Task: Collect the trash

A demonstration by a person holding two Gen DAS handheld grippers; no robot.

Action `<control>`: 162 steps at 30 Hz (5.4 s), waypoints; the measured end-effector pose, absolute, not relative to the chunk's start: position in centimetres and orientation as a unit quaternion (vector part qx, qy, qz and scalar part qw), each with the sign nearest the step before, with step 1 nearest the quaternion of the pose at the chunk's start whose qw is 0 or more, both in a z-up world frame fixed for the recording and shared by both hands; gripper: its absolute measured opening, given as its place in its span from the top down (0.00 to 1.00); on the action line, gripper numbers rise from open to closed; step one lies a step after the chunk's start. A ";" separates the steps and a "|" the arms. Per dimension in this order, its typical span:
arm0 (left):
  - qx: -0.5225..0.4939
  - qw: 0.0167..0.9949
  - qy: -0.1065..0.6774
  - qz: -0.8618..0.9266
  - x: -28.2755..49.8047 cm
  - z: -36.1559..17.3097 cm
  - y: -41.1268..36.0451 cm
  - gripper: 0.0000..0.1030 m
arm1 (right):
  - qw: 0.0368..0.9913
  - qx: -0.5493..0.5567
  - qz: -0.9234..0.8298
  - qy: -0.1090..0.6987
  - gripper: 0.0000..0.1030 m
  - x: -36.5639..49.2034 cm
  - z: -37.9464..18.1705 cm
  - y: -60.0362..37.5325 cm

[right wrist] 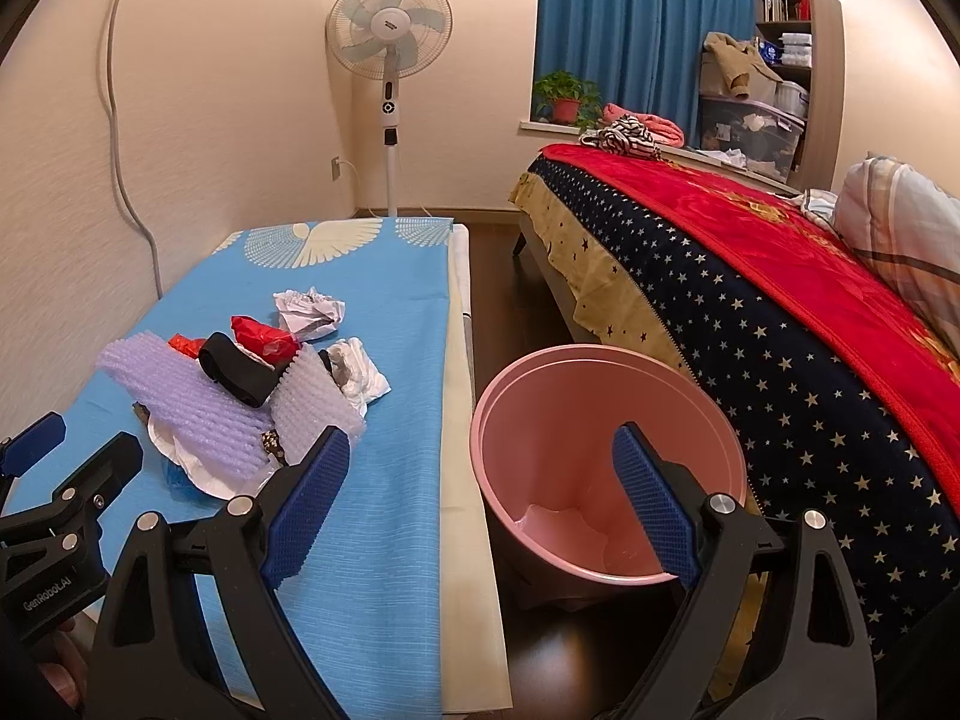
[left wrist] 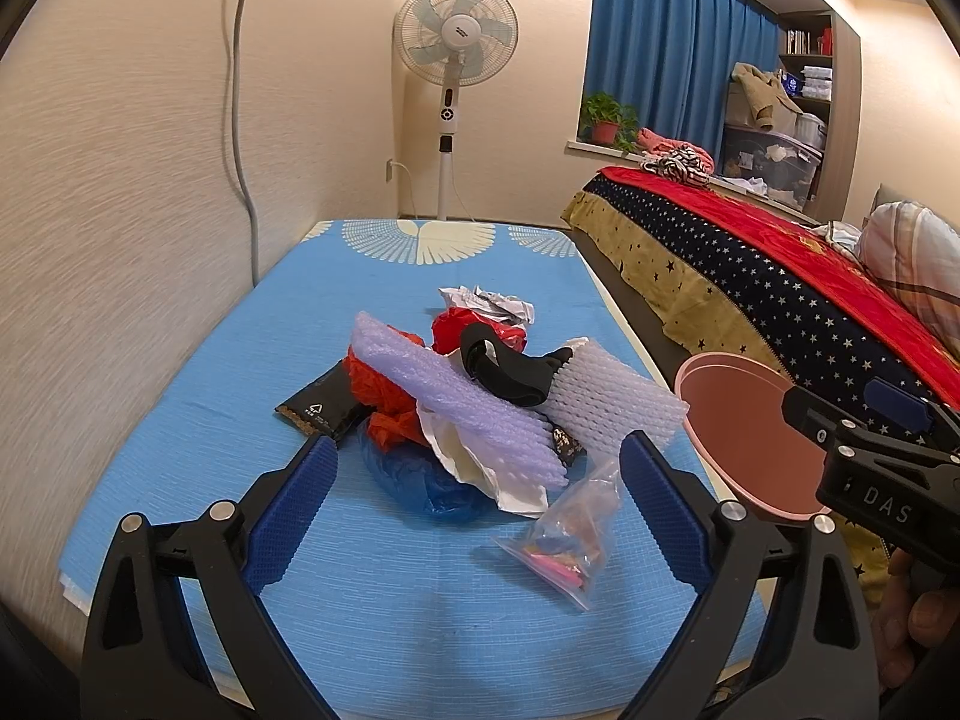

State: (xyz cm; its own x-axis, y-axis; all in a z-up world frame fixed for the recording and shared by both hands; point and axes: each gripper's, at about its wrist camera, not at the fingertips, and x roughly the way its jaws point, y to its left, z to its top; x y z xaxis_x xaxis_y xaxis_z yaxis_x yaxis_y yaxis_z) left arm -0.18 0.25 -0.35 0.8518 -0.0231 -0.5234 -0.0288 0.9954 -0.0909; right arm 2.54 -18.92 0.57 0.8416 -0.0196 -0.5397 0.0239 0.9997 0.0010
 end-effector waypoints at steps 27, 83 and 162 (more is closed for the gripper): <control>-0.078 0.959 0.271 0.025 0.7 -0.2 1.7 0.17 | 0.949 0.046 0.034 0.310 0.57 3.9 -0.4 -18.9; -0.054 0.986 0.155 0.027 0.8 6.4 1.6 0.88 | 0.958 0.090 0.067 0.265 0.88 4.1 4.0 -20.7; -0.040 0.943 0.262 -0.201 11.4 -1.2 -13.1 0.51 | 0.923 0.157 -0.152 0.317 0.51 8.6 -1.8 -33.4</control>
